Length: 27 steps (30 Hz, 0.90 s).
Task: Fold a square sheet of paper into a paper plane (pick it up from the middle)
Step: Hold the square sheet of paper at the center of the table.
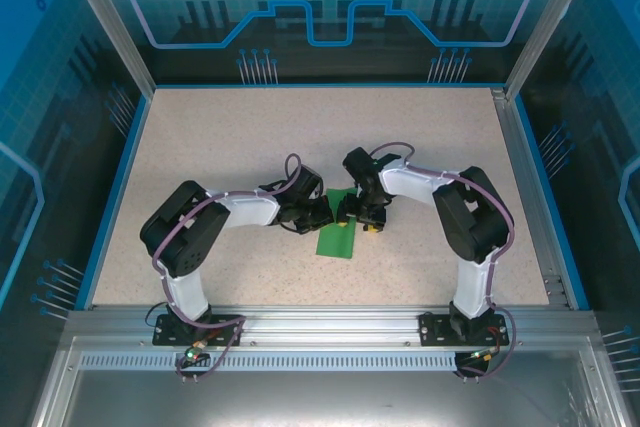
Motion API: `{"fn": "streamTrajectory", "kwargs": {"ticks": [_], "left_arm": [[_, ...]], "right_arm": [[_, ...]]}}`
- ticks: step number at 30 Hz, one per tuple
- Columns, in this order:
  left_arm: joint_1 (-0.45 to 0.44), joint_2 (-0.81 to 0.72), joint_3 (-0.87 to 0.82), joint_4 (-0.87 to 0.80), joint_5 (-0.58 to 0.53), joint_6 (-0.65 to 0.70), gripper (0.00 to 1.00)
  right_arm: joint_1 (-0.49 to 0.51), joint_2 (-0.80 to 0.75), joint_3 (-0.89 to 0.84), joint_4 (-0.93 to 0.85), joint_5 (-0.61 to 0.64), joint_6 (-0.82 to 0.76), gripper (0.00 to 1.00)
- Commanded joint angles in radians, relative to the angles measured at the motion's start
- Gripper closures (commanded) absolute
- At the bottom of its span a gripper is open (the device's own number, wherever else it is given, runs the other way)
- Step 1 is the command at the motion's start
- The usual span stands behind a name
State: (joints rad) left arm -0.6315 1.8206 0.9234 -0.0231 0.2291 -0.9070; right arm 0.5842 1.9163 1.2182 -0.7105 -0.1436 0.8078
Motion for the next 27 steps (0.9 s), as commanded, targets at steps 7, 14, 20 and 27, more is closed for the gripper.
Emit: {"fn": "streamTrajectory", "kwargs": {"ticks": [7, 14, 20, 27], "left_arm": [[-0.010, 0.032, 0.002, -0.085, -0.040, 0.036, 1.00], [-0.014, 0.040, 0.013, -0.089, -0.037, 0.040, 1.00], [-0.017, 0.048, 0.019, -0.090, -0.031, 0.040, 1.00], [-0.016, 0.043, 0.010, -0.086, -0.037, 0.038, 1.00]], "right_arm": [[-0.053, -0.135, -0.179, 0.343, -0.119, -0.058, 0.32], [-0.120, -0.311, -0.427, 0.708, -0.287, 0.011, 0.67], [-0.090, -0.302, -0.460, 0.787, -0.323, 0.030, 1.00], [-0.066, -0.259, -0.458, 0.802, -0.332, 0.025, 1.00]]}}
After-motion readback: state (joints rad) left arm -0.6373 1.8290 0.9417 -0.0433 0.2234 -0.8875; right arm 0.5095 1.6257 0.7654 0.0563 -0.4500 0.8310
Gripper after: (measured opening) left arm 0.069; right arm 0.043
